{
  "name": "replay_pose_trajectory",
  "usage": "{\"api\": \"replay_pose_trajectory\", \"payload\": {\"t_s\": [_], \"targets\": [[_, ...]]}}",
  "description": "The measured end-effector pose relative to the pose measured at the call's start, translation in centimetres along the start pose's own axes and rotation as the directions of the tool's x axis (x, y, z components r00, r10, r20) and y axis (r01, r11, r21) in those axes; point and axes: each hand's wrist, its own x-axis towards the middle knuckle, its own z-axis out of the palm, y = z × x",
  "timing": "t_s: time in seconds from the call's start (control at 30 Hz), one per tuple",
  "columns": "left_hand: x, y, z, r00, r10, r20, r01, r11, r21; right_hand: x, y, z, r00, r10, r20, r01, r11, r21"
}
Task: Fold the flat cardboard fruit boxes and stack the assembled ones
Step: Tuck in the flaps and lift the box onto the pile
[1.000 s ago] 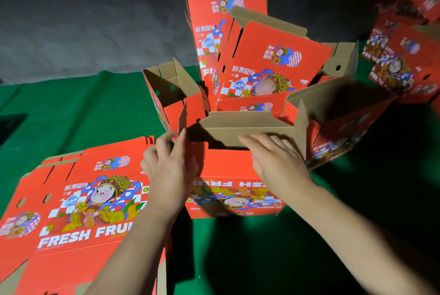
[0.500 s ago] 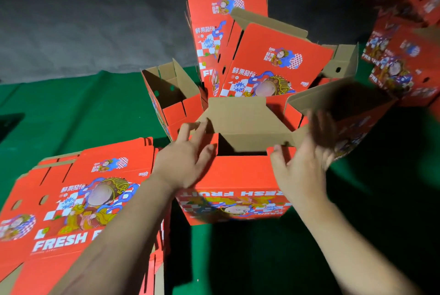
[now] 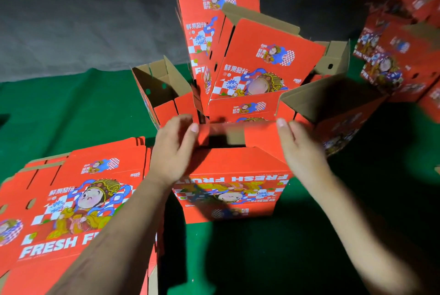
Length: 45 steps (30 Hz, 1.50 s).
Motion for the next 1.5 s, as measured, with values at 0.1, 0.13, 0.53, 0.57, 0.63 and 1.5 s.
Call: {"api": "replay_pose_trajectory", "payload": {"t_s": [0.1, 0.13, 0.53, 0.57, 0.63, 1.5], "targets": [[-0.5, -0.1, 0.1, 0.993, -0.113, 0.018, 0.109, 0.982, 0.157, 1.9, -0.3, 1.3, 0.965, 0.069, 0.254, -0.078, 0.997, 0.025], [-0.7, -0.3, 0.5, 0.987, -0.152, 0.056, 0.130, 0.949, 0.287, 2.1, -0.2, 1.8, 0.916, 0.089, 0.391, -0.075, 0.996, -0.051], [-0.7, 1.0, 0.3, 0.841, -0.533, 0.093, 0.537, 0.843, -0.035, 1.6, -1.1, 3.7, 0.941, 0.225, 0.252, -0.143, 0.941, -0.307], [-0.9, 1.0, -0.5, 0.779, -0.619, 0.097, 0.622, 0.745, -0.241, 1.6, -0.9, 3.1, 0.932, 0.274, 0.235, -0.256, 0.961, -0.107], [-1.8, 1.8, -2.1, 0.595, -0.740, 0.313, 0.772, 0.418, -0.480, 1.2, -0.5, 1.8, 0.870, 0.408, 0.277, -0.480, 0.828, 0.290], [-15.3, 0.3, 4.8, 0.815, -0.553, 0.173, 0.578, 0.753, -0.314, -11.5, 4.4, 3.6, 0.847, 0.490, 0.209, -0.531, 0.799, 0.280]]}}
